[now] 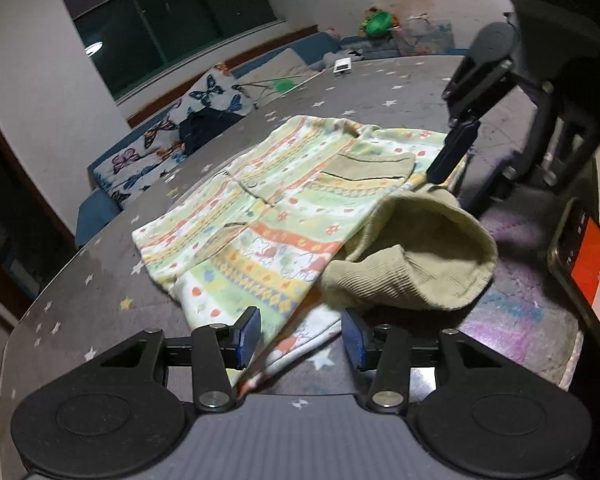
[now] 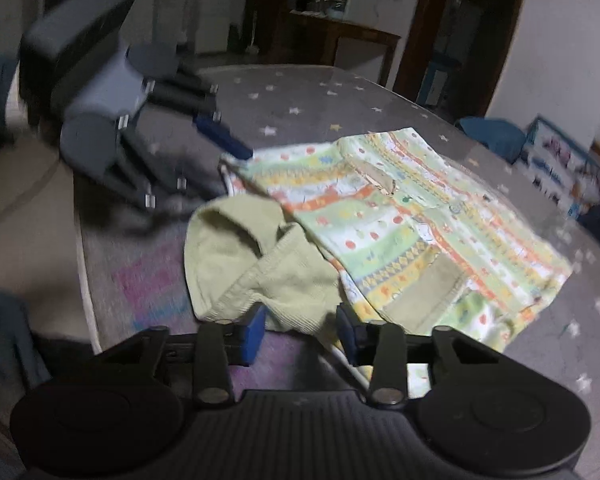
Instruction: Fold clothes
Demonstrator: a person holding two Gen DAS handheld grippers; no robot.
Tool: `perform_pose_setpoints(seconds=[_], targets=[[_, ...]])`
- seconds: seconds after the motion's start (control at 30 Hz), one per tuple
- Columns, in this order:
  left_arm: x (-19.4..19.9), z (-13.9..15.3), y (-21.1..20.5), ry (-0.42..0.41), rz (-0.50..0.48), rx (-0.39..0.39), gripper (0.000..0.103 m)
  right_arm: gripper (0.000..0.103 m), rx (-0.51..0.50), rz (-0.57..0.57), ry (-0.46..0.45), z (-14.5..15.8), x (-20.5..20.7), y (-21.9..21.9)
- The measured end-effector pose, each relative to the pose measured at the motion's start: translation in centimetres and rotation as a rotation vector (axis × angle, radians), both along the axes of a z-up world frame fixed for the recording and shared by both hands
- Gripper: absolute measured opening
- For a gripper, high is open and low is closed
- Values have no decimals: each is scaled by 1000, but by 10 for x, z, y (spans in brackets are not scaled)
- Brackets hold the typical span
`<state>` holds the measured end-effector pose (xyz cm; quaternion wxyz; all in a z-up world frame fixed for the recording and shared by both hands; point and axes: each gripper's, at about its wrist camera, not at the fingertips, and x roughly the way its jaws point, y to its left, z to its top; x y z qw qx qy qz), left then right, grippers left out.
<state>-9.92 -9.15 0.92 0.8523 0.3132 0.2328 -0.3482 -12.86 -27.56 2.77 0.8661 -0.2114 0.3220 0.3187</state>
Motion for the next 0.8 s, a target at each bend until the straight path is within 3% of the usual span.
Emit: perform_pose_setpoints(seconds=[0.03, 0.13, 0.37, 0.47, 0.67, 0.7, 0.73, 0.8], targets=[[0, 0, -1, -2, -8, -2, 48, 16, 26, -13, 8, 3, 2, -3], [1, -1, 0, -5, -22, -13, 51, 7, 104, -53, 32, 10, 10, -12], [-9, -5, -1, -49, -89, 6, 59, 5, 272, -140, 85, 27, 27, -32], [-8, -6, -10, -76, -92, 9, 61, 5, 303, -154, 95, 30, 34, -37], [9, -9, -27, -77, -74, -55, 60, 5, 310, -145, 100, 30, 37, -38], [11, -9, -28, -74, -75, -65, 53, 5, 301, -141, 97, 30, 36, -37], [12, -9, -29, -69, -76, -77, 38, 5, 279, -137, 85, 27, 35, -36], [18, -6, -29, -43, -62, -105, 29, 9, 235, -129, 63, 23, 32, -35]])
